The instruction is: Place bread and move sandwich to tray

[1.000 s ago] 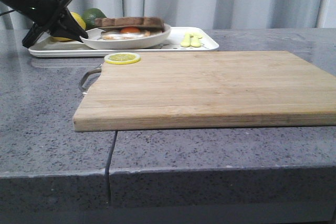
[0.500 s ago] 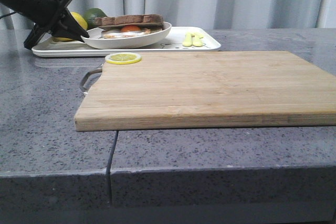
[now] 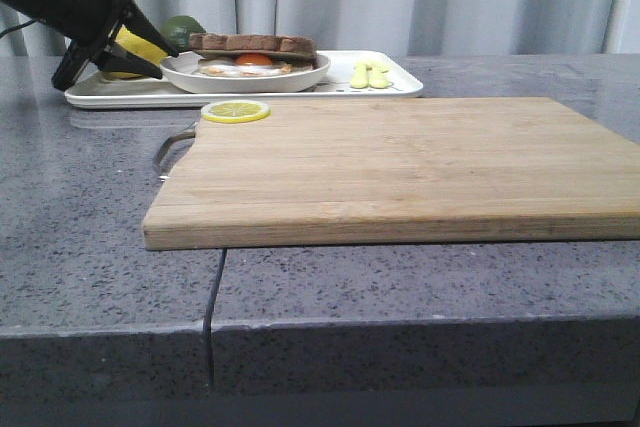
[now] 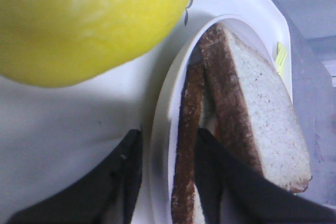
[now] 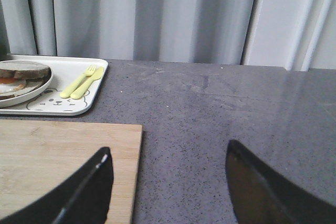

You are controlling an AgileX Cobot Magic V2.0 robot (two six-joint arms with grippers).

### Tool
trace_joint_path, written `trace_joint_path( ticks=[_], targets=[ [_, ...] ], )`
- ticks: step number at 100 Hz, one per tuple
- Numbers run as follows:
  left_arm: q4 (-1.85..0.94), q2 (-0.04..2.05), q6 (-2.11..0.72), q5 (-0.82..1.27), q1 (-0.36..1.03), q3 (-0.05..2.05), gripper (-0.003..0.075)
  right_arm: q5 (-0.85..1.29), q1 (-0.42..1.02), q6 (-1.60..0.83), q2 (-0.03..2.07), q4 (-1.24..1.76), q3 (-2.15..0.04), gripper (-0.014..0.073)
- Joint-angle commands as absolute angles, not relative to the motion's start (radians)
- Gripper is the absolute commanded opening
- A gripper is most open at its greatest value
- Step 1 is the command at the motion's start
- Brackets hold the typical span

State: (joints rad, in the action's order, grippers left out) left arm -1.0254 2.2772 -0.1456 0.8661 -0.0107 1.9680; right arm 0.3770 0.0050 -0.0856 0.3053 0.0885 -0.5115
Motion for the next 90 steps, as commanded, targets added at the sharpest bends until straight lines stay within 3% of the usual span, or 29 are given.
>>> trace_joint_path(
  ticks=[1, 32, 59, 90],
  targets=[
    [-1.096, 2.208, -0.138, 0.891, -0.014, 2.007, 0.0306, 0.302, 0.0, -0.083, 0.313, 0.081, -0.538, 0.0469],
    [-1.03, 2.208, -0.106, 1.02, -0.038, 2.15, 0.0307, 0.301, 0.0, -0.083, 0.313, 0.095, -0.538, 0.0469],
    [-0.738, 2.2, -0.006, 1.209, -0.068, 2.391, 0.0306, 0.3, 0.0, -0.083, 0.313, 0.109, -0.538, 0.0469],
    [-0.72, 2.032, -0.017, 1.242, -0.079, 2.461, 0.0303, 0.293, 0.0, -0.083, 0.313, 0.109, -0.538, 0.0469]
  ],
)
